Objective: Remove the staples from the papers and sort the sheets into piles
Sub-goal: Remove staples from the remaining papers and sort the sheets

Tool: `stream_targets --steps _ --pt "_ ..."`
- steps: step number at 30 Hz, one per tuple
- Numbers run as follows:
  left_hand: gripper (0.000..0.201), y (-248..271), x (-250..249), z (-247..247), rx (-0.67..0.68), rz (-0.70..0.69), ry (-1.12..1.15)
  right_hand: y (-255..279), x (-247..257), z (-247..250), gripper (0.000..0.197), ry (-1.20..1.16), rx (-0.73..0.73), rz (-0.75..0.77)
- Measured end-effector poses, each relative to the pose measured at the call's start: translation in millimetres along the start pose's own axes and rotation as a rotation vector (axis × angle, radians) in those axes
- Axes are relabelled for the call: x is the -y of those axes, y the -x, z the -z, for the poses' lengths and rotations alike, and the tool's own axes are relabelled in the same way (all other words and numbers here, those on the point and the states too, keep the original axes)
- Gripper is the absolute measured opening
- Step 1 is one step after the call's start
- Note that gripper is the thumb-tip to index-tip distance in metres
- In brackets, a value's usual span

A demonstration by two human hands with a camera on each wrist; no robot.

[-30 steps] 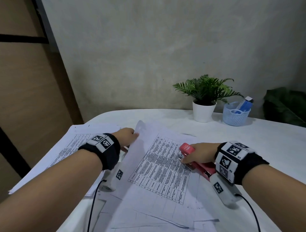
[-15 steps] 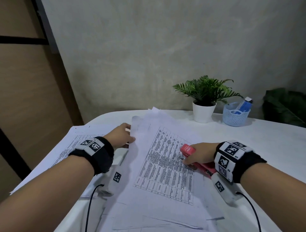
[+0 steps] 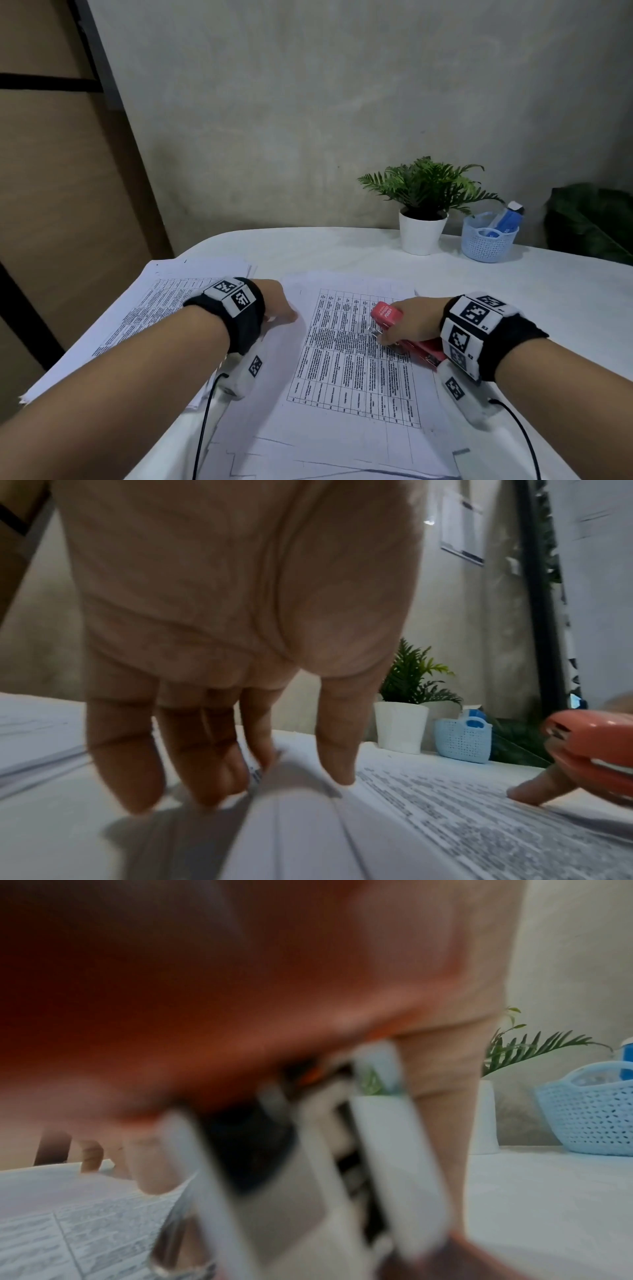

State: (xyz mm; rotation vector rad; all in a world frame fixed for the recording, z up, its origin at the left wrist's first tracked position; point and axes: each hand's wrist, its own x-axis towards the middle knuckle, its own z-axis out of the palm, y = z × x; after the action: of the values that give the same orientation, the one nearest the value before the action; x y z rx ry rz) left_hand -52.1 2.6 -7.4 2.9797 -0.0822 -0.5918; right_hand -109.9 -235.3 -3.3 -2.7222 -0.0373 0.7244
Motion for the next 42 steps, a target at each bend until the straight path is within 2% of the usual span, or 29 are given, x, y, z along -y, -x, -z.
stream_targets --steps 2,4,6,8,11,17,21,24,26,29,33,36,39,42 --pt "0.03 -2.8 1.2 0.8 -0.033 -0.013 0.068 1.2 0.3 -0.2 0.033 0.061 -0.014 0.005" --pt "0.022 -5.1 4.3 1.9 -0.073 -0.054 0.247 0.9 -1.6 -0.2 0.033 0.068 -0.015 0.004" --pt "0.027 -4.1 7.9 5.0 -0.11 -0.083 0.387 -0.2 -3.6 -0.2 0.032 0.053 -0.011 0.002" --pt "0.035 -1.4 10.3 6.5 -0.141 -0.096 0.428 -1.9 -5.2 0.0 0.031 0.039 -0.013 0.001" --pt "0.037 2.5 11.6 2.3 -0.143 -0.088 0.42 -3.4 -5.2 -0.3 0.03 0.016 -0.008 0.011" --pt "0.036 5.3 9.2 -1.0 -0.067 -0.062 0.383 -1.9 4.2 -1.9 0.041 0.073 -0.023 0.031" --pt "0.053 7.4 5.7 -0.7 -0.004 -0.054 0.445 -2.0 9.5 -2.7 0.044 0.101 -0.005 0.035" --pt "0.052 11.2 5.3 -0.9 -0.057 -0.088 0.276 -1.9 11.1 -2.5 0.044 0.106 -0.027 0.053" --pt "0.046 17.1 3.2 6.8 -0.127 -0.123 0.304 -1.8 8.8 1.6 0.042 0.072 -0.031 0.082" --pt "0.034 29.1 3.1 24.1 -0.253 -0.203 0.512 4.3 2.0 14.1 0.038 -0.069 -0.087 0.148" --pt "0.026 48.7 6.7 43.2 -0.36 -0.33 0.896 18.3 -2.4 33.3 0.029 -0.636 -0.3 0.222" --pt "0.024 64.1 4.5 51.6 -0.41 -0.415 1.074 29.5 -0.4 44.8 0.026 -0.94 -0.413 0.31" --pt "0.033 73.8 1.2 50.9 -0.433 -0.472 1.188 42.0 4.1 51.1 0.021 -1.099 -0.481 0.407" --pt "0.039 81.8 0.1 51.3 -0.501 -0.518 1.272 56.3 8.9 57.1 0.016 -1.118 -0.58 0.496"
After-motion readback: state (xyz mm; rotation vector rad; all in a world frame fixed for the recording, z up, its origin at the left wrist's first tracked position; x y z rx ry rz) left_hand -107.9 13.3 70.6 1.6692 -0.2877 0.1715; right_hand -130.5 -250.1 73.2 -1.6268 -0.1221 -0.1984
